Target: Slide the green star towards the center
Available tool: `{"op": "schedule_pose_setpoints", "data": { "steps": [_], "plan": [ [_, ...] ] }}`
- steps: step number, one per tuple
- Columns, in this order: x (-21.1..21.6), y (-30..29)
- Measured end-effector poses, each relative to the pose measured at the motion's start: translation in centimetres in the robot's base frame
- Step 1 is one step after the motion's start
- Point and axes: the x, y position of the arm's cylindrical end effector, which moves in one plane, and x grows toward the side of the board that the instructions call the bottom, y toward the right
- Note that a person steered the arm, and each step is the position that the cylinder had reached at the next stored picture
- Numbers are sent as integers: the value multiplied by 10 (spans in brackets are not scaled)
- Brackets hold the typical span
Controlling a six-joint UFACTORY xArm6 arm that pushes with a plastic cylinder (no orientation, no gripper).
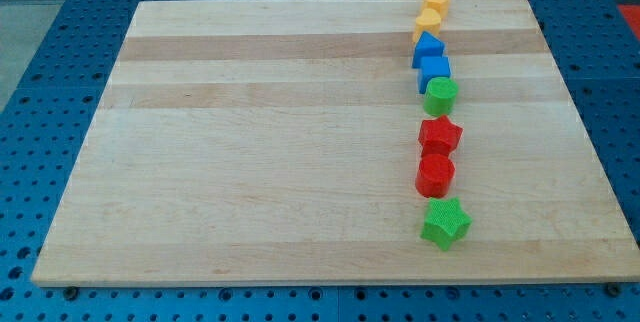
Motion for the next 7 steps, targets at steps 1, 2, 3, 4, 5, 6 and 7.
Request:
{"op": "schedule_pose_setpoints", "data": {
  "steps": [1,2,3,4,5,6,7],
  "plan": [
    [8,0],
    [38,0],
    [50,-15],
    [50,-49],
    [50,-78],
    [50,-101],
    [50,-132]
  ]
}}
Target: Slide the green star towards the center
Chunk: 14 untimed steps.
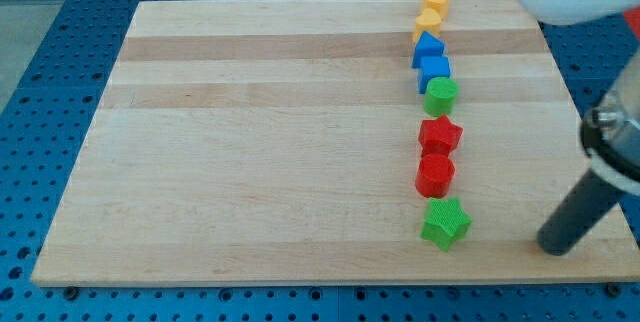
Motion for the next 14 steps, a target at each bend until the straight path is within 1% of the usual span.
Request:
{"op": "schedule_pose_setpoints", "data": {
  "steps": [3,6,8,9,10,11,12,13,14],
  "plan": [
    [0,-31],
    [0,-85],
    [-21,-152],
    [-43,-177],
    [-22,-155],
    [-29,-124],
    [-47,-124],
    [-42,-127],
    [-32,-108]
  ]
}}
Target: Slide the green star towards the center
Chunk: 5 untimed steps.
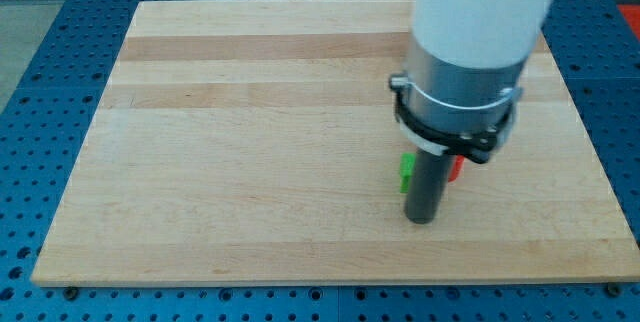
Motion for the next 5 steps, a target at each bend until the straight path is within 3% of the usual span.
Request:
{"op": "schedule_pose_setpoints", "data": {
  "steps": [2,4,5],
  "plan": [
    [-17,54],
    [-42,-20],
    [-66,-22]
  ]
}}
